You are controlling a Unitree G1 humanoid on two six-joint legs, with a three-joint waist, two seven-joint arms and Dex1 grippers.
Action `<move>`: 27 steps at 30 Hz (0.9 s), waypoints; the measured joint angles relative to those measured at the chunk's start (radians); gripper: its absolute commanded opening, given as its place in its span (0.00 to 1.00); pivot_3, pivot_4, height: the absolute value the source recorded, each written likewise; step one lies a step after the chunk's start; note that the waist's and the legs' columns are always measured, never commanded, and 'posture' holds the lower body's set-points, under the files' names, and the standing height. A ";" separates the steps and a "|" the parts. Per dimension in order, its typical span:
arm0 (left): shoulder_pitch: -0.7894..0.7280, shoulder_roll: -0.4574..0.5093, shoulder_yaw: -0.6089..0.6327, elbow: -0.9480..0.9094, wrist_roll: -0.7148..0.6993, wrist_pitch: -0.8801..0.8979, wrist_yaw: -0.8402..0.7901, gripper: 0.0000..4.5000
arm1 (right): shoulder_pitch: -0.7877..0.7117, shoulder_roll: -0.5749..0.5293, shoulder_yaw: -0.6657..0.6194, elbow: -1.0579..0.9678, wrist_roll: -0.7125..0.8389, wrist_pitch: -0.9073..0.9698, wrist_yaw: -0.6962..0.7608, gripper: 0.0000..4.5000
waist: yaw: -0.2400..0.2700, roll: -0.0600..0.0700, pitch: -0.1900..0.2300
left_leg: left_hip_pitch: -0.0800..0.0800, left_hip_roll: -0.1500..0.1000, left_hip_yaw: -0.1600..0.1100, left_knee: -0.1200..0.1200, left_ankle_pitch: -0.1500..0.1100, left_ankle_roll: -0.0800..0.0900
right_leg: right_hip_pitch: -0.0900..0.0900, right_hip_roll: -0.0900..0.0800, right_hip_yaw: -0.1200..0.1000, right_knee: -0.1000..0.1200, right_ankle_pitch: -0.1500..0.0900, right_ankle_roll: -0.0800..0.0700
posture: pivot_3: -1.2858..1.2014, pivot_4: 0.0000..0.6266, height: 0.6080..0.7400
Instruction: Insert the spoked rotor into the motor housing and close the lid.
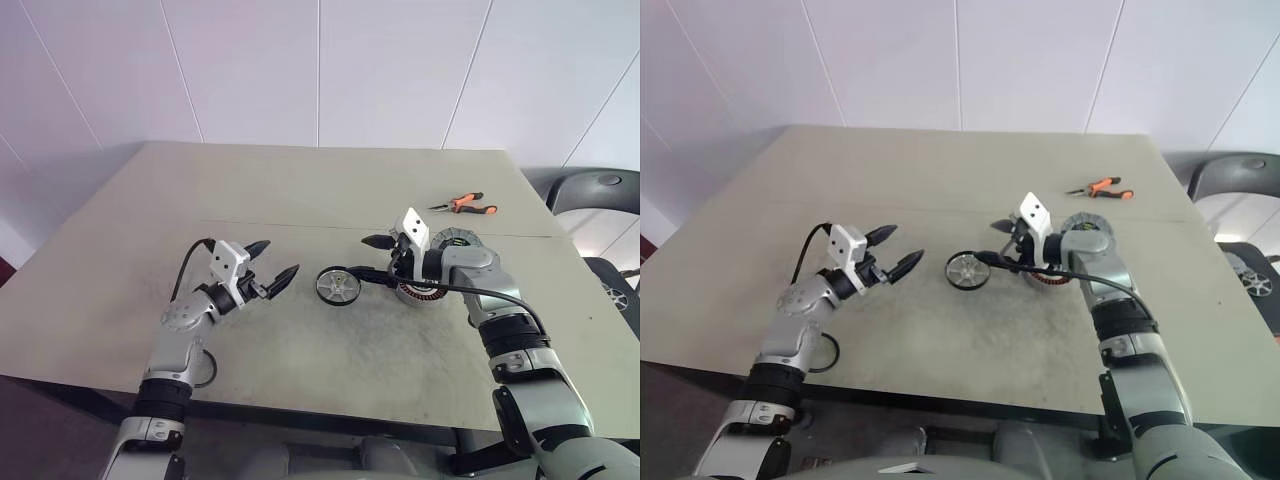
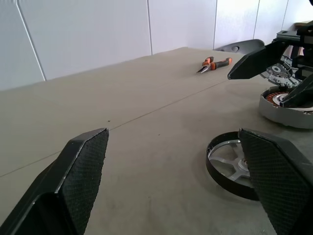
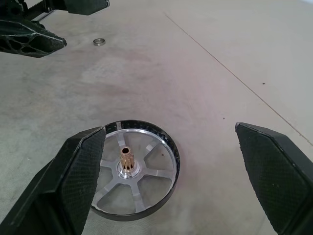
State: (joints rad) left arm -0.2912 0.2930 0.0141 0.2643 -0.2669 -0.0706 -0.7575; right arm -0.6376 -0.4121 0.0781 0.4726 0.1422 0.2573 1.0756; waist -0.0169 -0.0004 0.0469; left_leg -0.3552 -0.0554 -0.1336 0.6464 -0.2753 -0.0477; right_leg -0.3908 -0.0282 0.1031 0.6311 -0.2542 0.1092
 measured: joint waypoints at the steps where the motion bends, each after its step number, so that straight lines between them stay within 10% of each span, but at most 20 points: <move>1: 0.000 0.000 0.000 0.000 0.000 0.000 0.001 1.00 | 0.000 0.000 0.003 0.000 -0.001 0.000 0.000 0.99 | 0.000 0.000 0.000 | 0.000 0.000 0.000 0.000 0.000 0.000 | 0.000 0.000 0.000 0.000 0.000 0.000 | 0.52 0.00 1.00; 16: 0.006 0.000 0.001 -0.011 0.000 0.001 0.013 1.00 | -0.037 -0.345 0.087 -0.092 -0.070 0.128 0.176 0.99 | 0.001 0.000 0.000 | 0.000 0.000 0.001 0.000 0.000 0.000 | 0.000 0.000 0.000 -0.001 0.000 0.000 | 0.52 0.00 1.00; 27: 0.006 -0.002 0.000 -0.009 0.000 0.000 0.013 1.00 | 0.075 -0.380 0.138 -0.196 -0.060 0.259 0.230 0.99 | 0.006 -0.001 0.000 | -0.001 0.000 0.001 0.001 0.000 0.000 | 0.000 -0.001 0.000 -0.002 0.000 0.000 | 0.52 0.00 1.00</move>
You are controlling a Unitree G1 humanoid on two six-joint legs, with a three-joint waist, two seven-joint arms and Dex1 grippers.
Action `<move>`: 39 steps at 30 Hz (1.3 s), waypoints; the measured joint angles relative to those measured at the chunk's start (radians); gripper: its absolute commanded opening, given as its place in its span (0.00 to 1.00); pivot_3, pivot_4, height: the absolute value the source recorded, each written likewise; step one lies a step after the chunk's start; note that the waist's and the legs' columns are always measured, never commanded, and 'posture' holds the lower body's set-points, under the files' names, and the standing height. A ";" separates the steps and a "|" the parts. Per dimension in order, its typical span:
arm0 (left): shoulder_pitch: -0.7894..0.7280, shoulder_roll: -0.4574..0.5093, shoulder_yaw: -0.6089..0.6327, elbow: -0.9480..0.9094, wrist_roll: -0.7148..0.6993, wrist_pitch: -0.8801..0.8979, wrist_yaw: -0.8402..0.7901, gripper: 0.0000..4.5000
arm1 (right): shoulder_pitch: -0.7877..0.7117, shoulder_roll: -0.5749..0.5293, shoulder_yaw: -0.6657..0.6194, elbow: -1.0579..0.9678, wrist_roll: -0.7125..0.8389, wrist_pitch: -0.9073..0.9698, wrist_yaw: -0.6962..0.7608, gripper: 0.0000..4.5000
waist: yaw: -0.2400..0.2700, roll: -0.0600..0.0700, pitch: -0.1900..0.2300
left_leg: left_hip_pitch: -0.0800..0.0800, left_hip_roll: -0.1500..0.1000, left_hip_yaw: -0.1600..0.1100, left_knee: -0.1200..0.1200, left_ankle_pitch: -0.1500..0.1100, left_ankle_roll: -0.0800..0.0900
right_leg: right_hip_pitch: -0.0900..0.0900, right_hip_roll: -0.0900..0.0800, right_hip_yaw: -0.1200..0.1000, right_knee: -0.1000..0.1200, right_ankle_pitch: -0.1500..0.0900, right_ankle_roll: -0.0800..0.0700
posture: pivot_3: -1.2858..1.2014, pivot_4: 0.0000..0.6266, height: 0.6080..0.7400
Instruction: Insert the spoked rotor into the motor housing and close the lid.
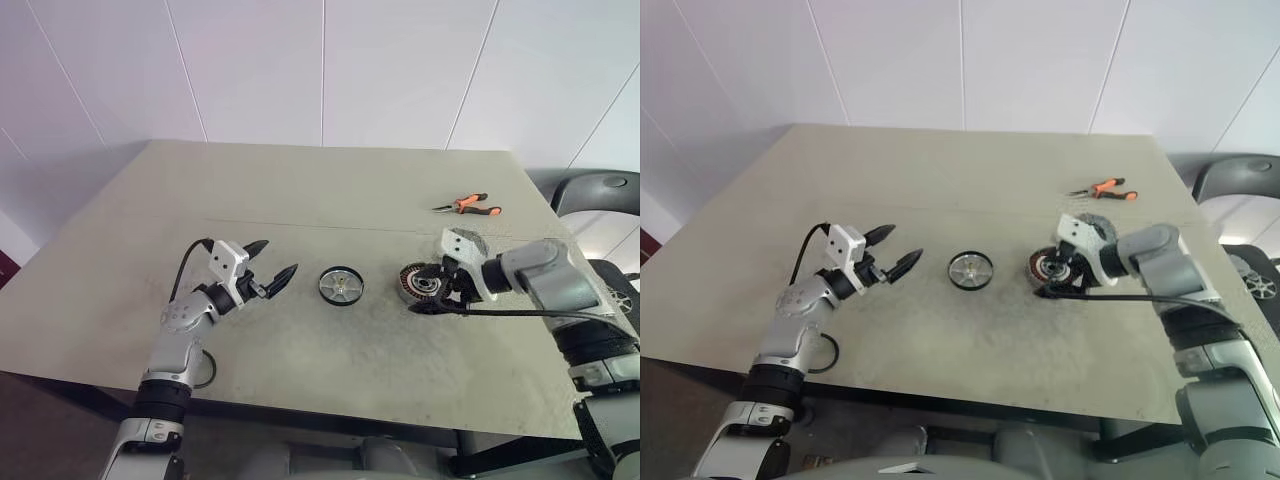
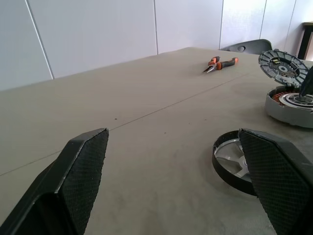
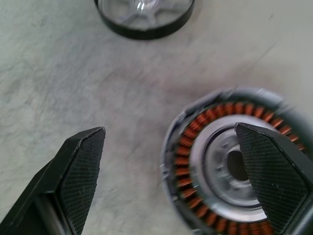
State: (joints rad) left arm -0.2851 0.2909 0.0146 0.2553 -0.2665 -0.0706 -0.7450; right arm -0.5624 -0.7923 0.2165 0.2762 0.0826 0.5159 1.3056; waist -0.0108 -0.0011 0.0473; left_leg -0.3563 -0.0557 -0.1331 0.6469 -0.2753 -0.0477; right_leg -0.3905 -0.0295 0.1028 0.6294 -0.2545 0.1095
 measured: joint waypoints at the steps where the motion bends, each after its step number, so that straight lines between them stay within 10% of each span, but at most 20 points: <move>1: 0.000 -0.001 0.000 0.000 0.000 0.000 0.000 1.00 | 0.001 -0.001 0.001 0.000 0.000 0.001 -0.002 0.99 | -0.001 0.000 0.000 | 0.000 0.000 0.000 0.000 0.000 0.000 | 0.000 0.000 0.000 0.000 0.000 0.000 | 0.52 0.00 1.00; 20: -0.003 -0.006 0.000 0.001 0.001 0.000 -0.002 1.00 | -0.001 0.003 0.054 0.029 -0.081 -0.058 -0.042 0.99 | -0.001 -0.003 -0.002 | 0.002 0.000 0.000 0.001 0.000 0.000 | 0.002 0.001 0.000 0.000 0.000 0.000 | 0.52 0.00 1.00; 29: -0.004 -0.010 0.000 0.001 0.001 0.000 0.001 1.00 | -0.029 0.026 0.089 0.003 -0.154 -0.064 -0.046 0.46 | -0.006 -0.005 -0.003 | 0.002 0.002 -0.001 -0.002 0.000 0.000 | 0.000 0.002 -0.001 0.000 0.000 0.000 | 0.52 0.00 1.00; 39: -0.004 -0.013 0.000 0.001 0.001 0.000 0.008 1.00 | -0.032 0.045 0.080 0.016 -0.164 -0.100 -0.039 0.46 | -0.011 -0.006 -0.004 | 0.004 0.002 0.000 -0.001 0.000 0.000 | 0.001 0.002 -0.001 0.001 0.000 0.000 | 0.52 0.00 1.00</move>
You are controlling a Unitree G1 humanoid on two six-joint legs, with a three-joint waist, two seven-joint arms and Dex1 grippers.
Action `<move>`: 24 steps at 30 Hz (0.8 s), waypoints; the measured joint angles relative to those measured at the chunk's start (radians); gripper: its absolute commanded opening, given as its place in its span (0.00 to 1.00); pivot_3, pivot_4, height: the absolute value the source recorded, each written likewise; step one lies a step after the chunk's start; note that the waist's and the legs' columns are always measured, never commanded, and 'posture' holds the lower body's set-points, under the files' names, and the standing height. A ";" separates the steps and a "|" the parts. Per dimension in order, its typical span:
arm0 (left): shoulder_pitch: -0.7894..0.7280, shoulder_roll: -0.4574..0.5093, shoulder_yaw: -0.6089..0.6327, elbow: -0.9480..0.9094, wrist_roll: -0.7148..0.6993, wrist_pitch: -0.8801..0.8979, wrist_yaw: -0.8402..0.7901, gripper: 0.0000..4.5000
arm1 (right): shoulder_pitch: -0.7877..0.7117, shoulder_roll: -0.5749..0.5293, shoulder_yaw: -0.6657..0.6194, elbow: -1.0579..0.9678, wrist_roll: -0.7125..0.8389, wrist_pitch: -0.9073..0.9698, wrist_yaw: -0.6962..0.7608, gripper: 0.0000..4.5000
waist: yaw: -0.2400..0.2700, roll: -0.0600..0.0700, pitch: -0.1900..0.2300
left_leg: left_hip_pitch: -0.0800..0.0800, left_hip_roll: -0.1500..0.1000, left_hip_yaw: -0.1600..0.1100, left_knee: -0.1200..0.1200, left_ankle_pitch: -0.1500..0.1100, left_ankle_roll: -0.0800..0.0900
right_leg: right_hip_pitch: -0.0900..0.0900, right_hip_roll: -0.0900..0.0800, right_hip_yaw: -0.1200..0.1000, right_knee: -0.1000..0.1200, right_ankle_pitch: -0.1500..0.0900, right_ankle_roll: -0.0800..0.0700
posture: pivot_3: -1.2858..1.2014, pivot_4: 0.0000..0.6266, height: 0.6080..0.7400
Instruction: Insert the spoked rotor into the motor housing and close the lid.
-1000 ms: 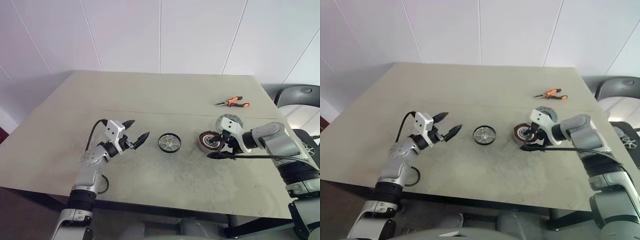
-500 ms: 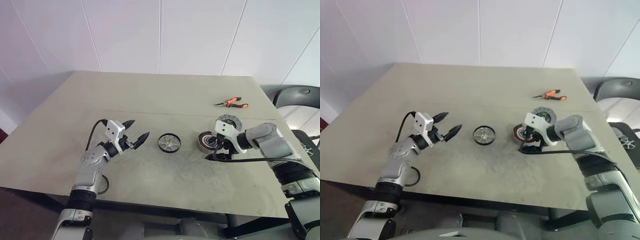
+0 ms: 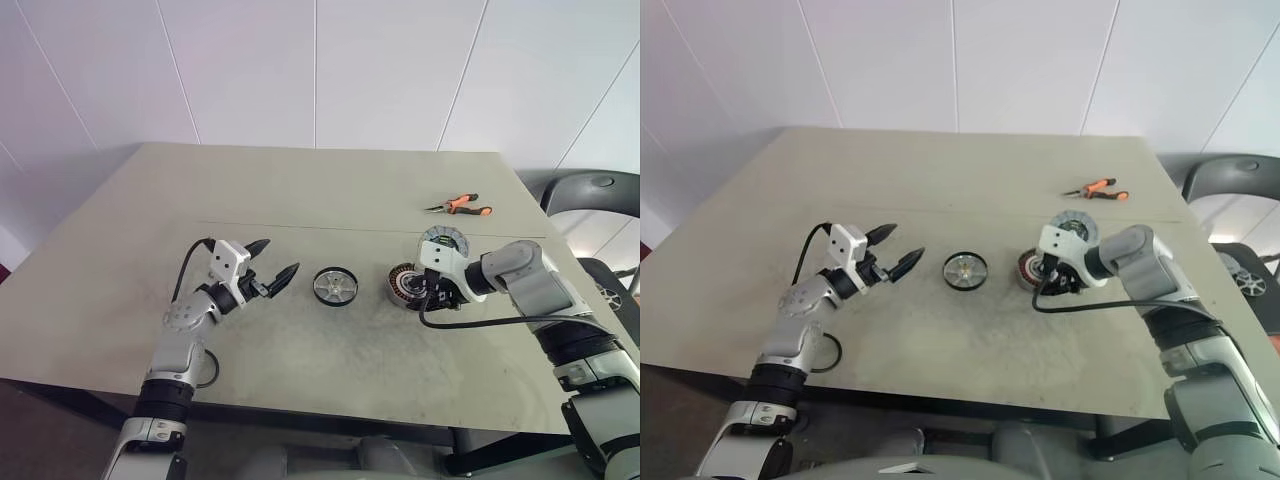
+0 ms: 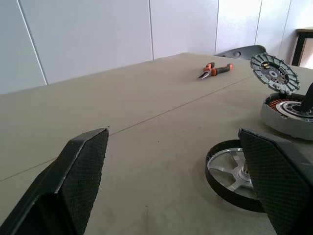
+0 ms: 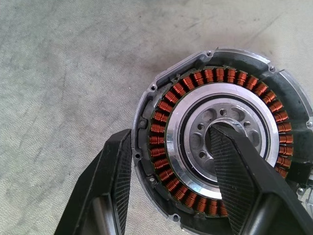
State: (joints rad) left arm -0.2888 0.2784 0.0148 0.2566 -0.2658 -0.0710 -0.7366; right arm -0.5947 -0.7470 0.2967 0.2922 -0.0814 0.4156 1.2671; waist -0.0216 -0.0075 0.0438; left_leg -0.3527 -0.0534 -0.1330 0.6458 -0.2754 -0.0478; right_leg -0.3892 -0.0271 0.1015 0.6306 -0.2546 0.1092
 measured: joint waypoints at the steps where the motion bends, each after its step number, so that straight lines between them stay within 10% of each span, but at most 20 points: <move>1: 0.000 0.000 0.000 0.000 0.000 0.000 0.000 1.00 | 0.000 0.008 -0.004 -0.001 0.011 -0.001 0.010 0.46 | -0.001 0.000 0.000 | 0.000 0.000 0.000 0.000 0.000 0.000 | -0.001 0.000 0.000 0.000 0.000 0.000 | 0.52 0.00 1.00; 24: 0.000 0.006 0.003 0.009 0.000 -0.003 0.003 1.00 | -0.054 0.105 0.123 -0.138 0.004 -0.031 0.071 0.46 | 0.000 0.001 0.001 | -0.001 0.000 0.000 0.001 0.000 0.000 | -0.001 -0.001 -0.001 0.001 0.000 0.000 | 0.52 0.00 1.00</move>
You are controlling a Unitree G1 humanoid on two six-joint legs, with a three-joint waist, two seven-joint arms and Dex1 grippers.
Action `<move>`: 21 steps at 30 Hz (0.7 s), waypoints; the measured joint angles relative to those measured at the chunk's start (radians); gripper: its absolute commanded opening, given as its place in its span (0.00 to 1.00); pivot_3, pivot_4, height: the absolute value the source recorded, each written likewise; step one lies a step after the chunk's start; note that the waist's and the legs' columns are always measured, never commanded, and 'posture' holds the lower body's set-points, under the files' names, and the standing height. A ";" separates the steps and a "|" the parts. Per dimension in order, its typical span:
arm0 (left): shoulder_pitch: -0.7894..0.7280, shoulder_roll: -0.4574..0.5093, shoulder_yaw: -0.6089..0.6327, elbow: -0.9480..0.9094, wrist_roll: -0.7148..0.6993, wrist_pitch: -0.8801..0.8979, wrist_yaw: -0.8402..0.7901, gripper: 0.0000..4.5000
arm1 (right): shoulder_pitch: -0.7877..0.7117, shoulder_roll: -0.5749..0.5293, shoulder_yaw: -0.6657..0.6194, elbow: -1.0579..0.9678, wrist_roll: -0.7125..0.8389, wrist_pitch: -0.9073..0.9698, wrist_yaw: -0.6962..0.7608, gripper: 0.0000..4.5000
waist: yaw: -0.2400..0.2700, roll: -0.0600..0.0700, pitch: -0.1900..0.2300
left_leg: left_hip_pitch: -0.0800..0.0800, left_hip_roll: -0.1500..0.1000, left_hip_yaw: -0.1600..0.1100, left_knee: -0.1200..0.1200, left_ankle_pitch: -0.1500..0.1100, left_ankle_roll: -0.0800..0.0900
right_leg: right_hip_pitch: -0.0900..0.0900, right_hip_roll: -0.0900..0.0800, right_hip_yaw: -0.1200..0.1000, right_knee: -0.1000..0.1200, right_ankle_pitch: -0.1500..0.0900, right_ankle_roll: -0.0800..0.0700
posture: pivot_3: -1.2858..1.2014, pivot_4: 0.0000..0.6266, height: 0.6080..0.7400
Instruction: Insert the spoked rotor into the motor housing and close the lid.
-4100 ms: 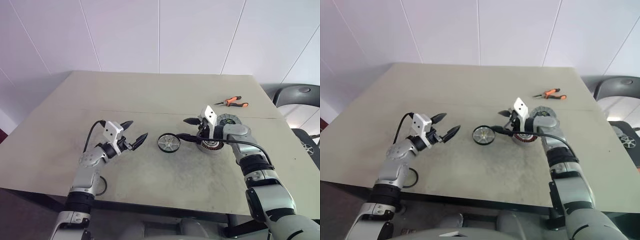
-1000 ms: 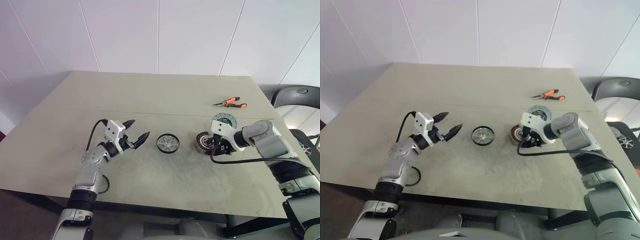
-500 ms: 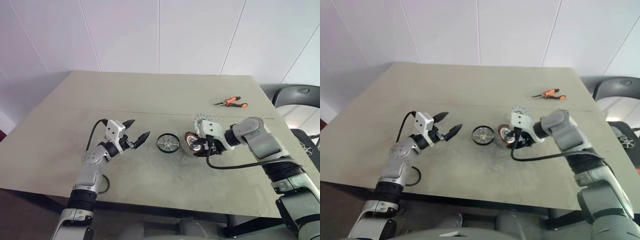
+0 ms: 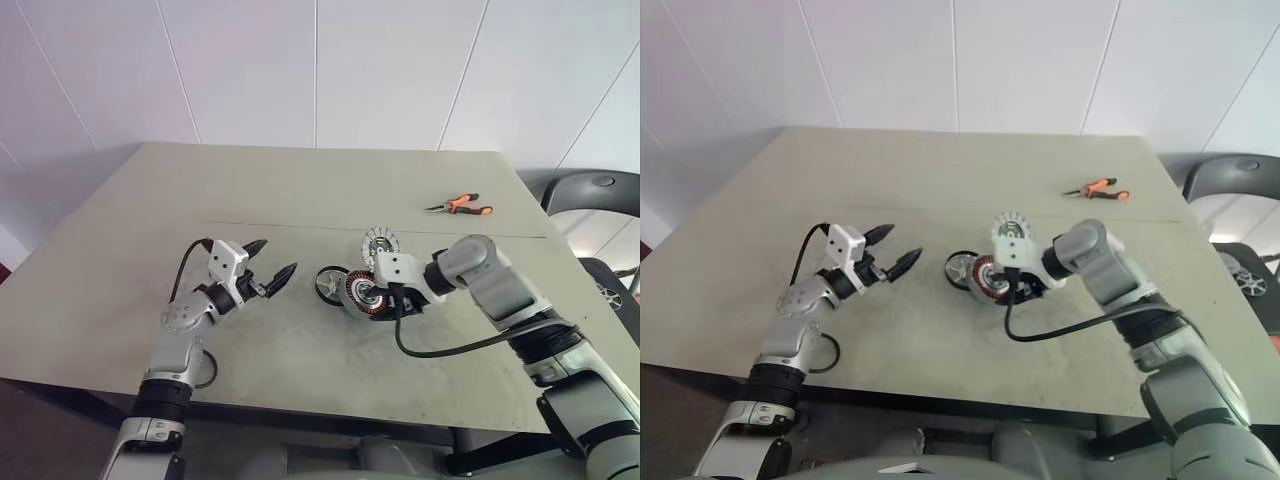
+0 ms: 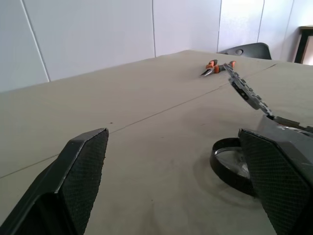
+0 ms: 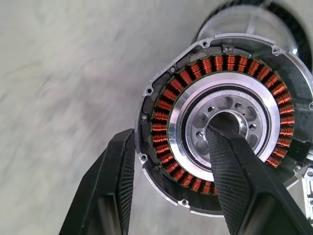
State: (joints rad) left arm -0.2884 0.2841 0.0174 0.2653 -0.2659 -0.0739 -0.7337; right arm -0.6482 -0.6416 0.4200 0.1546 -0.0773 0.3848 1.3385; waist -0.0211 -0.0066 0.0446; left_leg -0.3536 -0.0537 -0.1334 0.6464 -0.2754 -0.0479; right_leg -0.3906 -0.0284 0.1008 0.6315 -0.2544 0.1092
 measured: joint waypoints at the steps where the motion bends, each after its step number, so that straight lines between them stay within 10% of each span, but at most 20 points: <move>1: 0.000 0.000 0.000 0.000 0.000 0.000 0.000 1.00 | 0.000 0.000 0.000 -0.002 -0.002 0.006 -0.008 0.46 | 0.002 0.000 0.000 | 0.000 0.000 0.000 0.000 0.000 0.000 | 0.000 0.000 0.000 0.000 0.000 0.000 | 0.52 0.00 1.00; 21: -0.002 0.000 -0.001 0.000 0.000 0.000 -0.004 1.00 | 0.013 -0.098 -0.001 -0.020 -0.036 0.048 -0.073 0.46 | 0.012 0.000 0.000 | -0.003 -0.001 0.000 -0.001 0.000 0.000 | -0.001 -0.002 -0.001 -0.002 0.000 0.000 | 0.52 0.00 1.00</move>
State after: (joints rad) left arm -0.2905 0.2845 0.0166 0.2657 -0.2657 -0.0739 -0.7378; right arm -0.6350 -0.7397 0.4185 0.1343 -0.1130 0.4327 1.2654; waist -0.0094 -0.0062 0.0449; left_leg -0.3563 -0.0551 -0.1335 0.6457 -0.2754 -0.0479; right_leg -0.3918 -0.0306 0.1001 0.6294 -0.2544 0.1092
